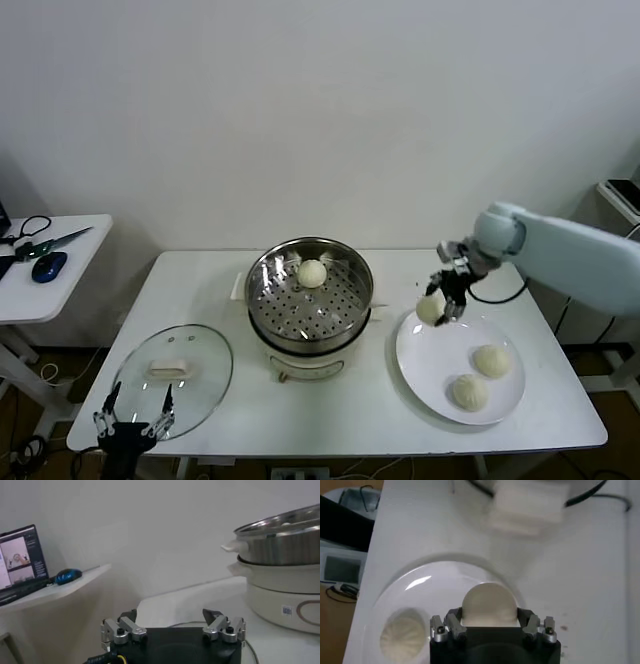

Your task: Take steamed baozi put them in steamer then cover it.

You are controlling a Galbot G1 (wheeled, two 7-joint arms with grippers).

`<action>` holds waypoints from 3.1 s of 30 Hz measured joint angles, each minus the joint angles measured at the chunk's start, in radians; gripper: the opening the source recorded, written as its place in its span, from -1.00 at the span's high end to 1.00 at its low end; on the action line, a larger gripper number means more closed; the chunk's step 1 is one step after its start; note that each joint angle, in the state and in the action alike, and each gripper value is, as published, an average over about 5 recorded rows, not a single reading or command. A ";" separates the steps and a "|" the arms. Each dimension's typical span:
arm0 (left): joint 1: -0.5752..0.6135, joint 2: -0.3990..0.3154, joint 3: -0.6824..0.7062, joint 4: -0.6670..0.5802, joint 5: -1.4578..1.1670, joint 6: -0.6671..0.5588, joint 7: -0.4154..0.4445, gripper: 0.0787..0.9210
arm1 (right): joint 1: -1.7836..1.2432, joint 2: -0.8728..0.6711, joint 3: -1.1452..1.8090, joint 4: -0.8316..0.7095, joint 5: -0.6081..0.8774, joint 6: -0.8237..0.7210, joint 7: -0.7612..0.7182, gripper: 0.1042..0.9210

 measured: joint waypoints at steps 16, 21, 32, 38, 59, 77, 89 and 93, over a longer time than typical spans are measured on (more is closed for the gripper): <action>-0.003 0.001 0.024 -0.007 0.012 -0.002 0.004 -0.77 | 0.164 0.350 -0.076 -0.089 0.240 -0.060 0.060 -0.48; -0.007 0.002 0.025 -0.003 0.014 -0.002 0.004 -0.77 | 0.132 0.450 -0.071 -0.129 0.256 -0.078 0.083 -0.48; -0.012 -0.005 0.028 -0.007 0.018 0.003 0.010 -0.77 | 0.017 0.615 -0.074 -0.223 0.245 -0.093 0.109 -0.48; -0.015 -0.004 0.025 -0.001 0.018 0.003 0.009 -0.77 | -0.035 0.653 -0.074 -0.253 0.230 -0.096 0.117 -0.49; -0.018 0.005 0.014 0.008 0.016 0.006 0.006 -0.77 | -0.070 0.655 -0.060 -0.247 0.198 -0.098 0.116 -0.76; -0.014 0.001 0.019 -0.007 0.038 0.013 0.006 -0.77 | 0.143 0.280 -0.082 0.034 0.136 -0.033 0.040 -0.76; -0.009 -0.009 0.022 -0.018 0.064 0.020 0.007 -0.77 | 0.042 -0.094 -0.061 0.255 -0.046 -0.012 0.028 -0.76; -0.006 -0.013 0.021 -0.015 0.071 0.021 0.007 -0.77 | -0.046 -0.172 -0.025 0.276 -0.116 -0.005 0.024 -0.76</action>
